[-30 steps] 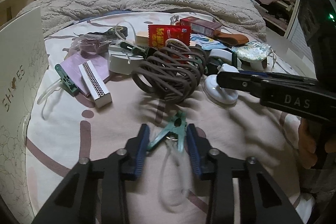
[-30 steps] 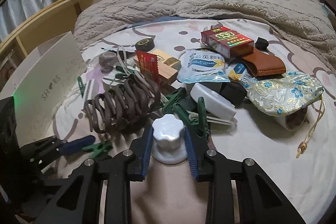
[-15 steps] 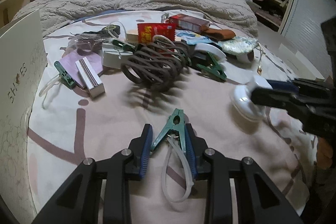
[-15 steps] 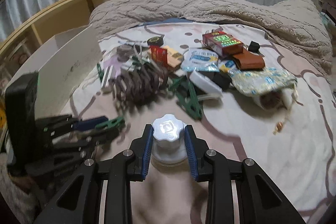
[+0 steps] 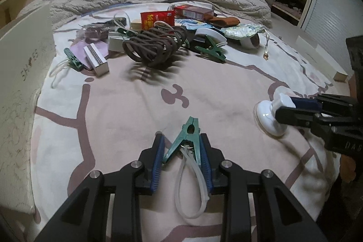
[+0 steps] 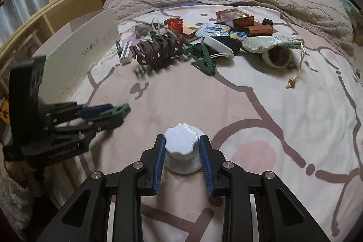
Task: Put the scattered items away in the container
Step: 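Lift the white base with the right gripper while the left lifts the clothespin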
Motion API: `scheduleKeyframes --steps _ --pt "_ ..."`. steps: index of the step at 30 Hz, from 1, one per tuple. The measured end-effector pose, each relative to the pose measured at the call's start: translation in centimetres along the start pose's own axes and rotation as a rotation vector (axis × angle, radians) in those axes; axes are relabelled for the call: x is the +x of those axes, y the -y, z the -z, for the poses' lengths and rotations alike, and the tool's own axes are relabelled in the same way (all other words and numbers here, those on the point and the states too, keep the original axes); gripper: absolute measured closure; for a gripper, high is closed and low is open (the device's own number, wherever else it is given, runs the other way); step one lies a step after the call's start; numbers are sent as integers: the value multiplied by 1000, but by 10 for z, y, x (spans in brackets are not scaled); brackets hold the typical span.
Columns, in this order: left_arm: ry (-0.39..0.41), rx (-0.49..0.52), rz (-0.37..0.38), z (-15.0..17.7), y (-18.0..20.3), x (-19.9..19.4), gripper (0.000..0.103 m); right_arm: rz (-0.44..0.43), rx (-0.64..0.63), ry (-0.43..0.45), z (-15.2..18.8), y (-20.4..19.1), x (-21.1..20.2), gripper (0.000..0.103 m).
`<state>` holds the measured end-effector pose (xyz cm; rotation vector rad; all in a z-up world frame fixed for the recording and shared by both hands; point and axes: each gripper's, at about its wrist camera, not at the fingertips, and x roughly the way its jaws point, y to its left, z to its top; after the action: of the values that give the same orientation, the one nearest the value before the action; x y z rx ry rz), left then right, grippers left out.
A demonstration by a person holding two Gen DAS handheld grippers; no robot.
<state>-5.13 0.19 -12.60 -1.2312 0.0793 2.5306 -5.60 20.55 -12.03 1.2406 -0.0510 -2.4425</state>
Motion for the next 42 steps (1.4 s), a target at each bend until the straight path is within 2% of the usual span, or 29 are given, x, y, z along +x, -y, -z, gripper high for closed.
scheduleKeyframes --steps 2,4,5,6,8,9,14,20,26,29,30,31,42 --pt "2 10 -17 1 2 0 72 -8 19 11 1 2 1 72" --pt "-2 22 -28 0 3 -1 63 -12 31 24 2 3 1 72" --pt "-3 25 -28 0 4 -1 60 -10 32 25 3 4 1 68" --pt "-3 28 -27 1 4 -1 56 0 31 19 3 4 2 56" --pt "0 33 -31 2 5 -1 55 3 34 12 5 6 4 37" --pt "2 33 -33 3 6 -1 55 2 36 16 6 7 4 37" --pt "8 28 -31 4 5 -1 55 15 36 2 10 11 11 37" --pt "18 39 -53 5 8 0 55 60 -27 8 11 2 14 36" --pt "24 47 -44 5 10 0 73 113 -102 16 15 -9 18 36" --pt "26 35 -36 4 9 0 73 113 -109 24 16 -9 18 38" --pt "27 30 -32 4 8 0 73 106 -113 27 16 -9 18 45" --pt "28 23 -28 3 7 -1 73 105 -113 30 16 -10 18 46" --pt "72 -22 -19 -5 6 -19 73 89 -102 37 13 -13 12 47"
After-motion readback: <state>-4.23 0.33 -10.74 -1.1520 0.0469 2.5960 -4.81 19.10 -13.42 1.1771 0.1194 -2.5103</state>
